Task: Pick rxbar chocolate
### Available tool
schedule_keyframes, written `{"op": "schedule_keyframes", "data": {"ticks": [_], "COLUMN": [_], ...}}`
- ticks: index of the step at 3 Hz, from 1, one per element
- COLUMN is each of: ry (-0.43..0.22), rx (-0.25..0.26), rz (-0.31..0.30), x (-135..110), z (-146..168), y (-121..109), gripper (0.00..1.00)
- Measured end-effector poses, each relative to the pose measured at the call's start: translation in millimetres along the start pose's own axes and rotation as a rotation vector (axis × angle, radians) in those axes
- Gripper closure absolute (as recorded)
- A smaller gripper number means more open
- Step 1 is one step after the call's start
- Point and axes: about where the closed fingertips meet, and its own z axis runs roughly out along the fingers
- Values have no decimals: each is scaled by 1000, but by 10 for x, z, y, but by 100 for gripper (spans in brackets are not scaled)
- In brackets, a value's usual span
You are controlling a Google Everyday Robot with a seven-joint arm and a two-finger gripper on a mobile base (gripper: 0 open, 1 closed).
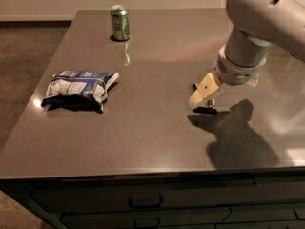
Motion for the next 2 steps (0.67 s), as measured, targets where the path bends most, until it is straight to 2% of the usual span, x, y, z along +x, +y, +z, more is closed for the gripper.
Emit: {"op": "schedule_keyframes", "data": {"ticks": [1,2], "ry": [12,29], "rx": [-38,-56], "rz": [74,113], "x": [-131,-221], "z": [208,339], "y": [113,184], "gripper": [0,18]}}
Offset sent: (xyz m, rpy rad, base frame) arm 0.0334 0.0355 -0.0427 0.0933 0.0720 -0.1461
